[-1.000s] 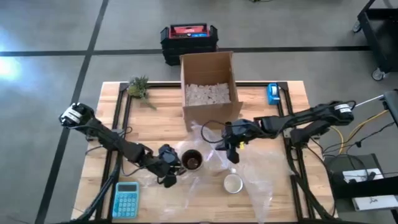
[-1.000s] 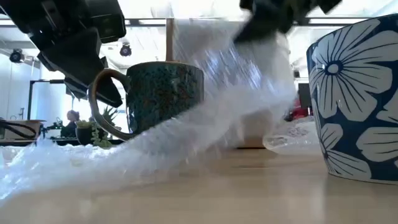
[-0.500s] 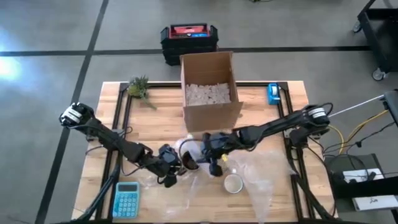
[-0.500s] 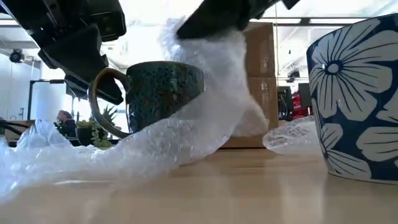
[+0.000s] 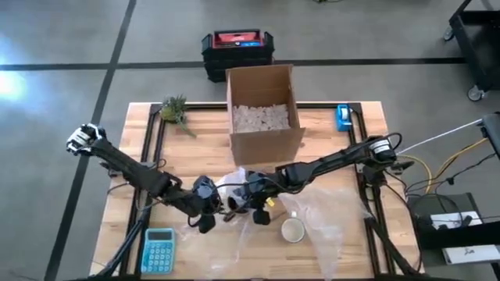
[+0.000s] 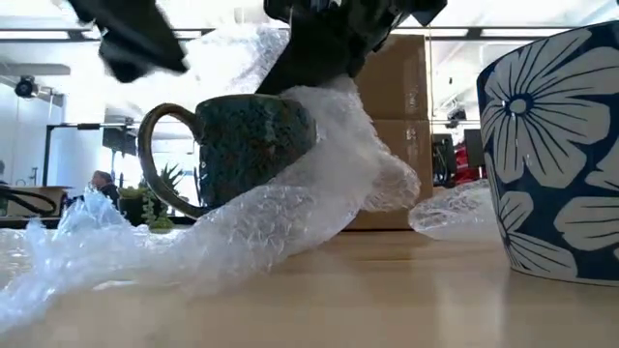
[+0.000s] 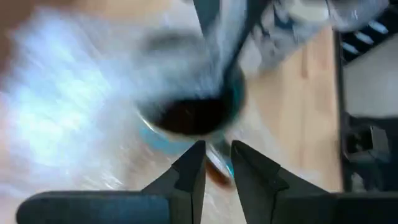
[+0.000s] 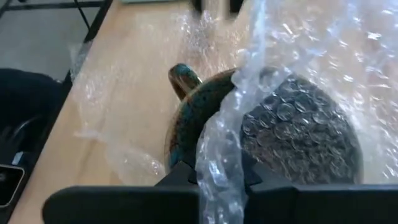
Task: Wrap mug
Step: Wrap the green mug with the bubble wrap
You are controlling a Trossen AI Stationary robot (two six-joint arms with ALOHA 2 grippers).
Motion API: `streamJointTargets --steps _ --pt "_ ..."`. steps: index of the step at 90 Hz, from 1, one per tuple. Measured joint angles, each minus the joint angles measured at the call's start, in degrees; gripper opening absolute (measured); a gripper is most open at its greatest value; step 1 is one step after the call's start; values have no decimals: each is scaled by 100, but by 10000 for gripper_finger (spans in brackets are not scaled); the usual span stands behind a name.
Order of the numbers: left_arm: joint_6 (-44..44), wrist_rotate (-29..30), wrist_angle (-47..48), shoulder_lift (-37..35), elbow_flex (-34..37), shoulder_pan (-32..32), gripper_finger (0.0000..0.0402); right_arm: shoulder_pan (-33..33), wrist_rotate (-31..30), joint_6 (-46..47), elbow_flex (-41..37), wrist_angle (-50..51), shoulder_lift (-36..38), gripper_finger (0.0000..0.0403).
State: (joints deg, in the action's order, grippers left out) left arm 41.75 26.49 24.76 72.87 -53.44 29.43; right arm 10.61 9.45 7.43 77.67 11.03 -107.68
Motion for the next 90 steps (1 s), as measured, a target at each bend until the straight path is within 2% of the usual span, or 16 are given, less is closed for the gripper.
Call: streamJointTargets --steps 7,12,28,40,59,70,90 --pt "-233 702 -118 -8 -138 0 52 0 0 -14 0 -5 0 2" --pt "-488 911 -412 70 -138 -55 47 0 0 -21 0 3 0 2" --pt "-962 855 -1607 605 80 -157 32 0 -46 -22 -2 28 -4 2" --pt "-800 841 -1619 1181 99 -151 23 0 -46 -21 -3 32 -9 2" --pt "-747 387 -1636 1691 58 -153 22 -14 -27 213 -11 65 -12 6" --pt "-763 384 -1621 1726 58 -157 21 -50 -4 399 -13 77 70 30" --pt "-800 298 -1592 1732 58 -151 22 -55 -65 30 298 387 371 110"
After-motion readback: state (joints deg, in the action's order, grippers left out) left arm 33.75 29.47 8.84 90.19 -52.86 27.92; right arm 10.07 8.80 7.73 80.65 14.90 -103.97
